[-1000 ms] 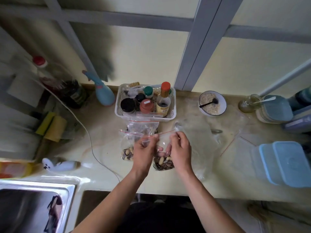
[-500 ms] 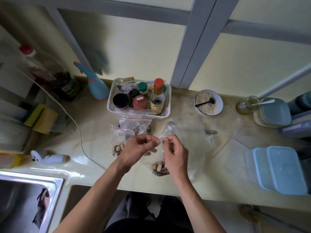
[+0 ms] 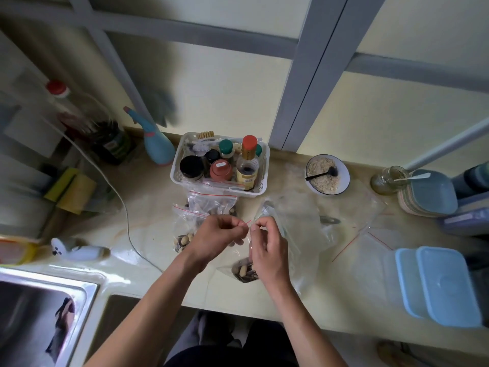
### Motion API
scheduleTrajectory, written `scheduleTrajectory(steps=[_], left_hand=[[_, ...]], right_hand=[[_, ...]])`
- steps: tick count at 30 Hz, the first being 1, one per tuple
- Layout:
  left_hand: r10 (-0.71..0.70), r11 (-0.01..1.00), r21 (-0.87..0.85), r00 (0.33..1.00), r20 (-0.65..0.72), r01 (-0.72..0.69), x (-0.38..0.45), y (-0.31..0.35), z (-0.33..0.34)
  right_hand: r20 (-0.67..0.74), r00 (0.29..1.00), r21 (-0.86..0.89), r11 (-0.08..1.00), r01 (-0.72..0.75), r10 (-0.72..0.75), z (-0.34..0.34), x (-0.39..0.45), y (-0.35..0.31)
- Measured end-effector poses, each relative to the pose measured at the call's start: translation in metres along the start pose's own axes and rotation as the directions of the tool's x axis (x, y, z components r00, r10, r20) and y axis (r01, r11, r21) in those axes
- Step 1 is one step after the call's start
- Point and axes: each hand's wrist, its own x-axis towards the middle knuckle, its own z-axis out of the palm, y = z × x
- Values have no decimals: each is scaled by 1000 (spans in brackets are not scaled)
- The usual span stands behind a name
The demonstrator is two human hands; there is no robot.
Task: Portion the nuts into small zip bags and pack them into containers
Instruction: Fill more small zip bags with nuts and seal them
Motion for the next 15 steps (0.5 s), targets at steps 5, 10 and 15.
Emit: scheduleTrajectory(steps=[5,10,15], left_hand=[[13,1000,4,1000,12,-13,0,5,2],[8,998,63,1000,24,-9,0,11,5],[-1,995,99,1000,0,1,0,12,6]], right_hand=[[-4,999,-33,999,35,-35,-4,7,-5],[-9,1000,17,1000,-11,12,-9,9,-11],[-72,997,-55,998,13,-17,-8,11,-2]])
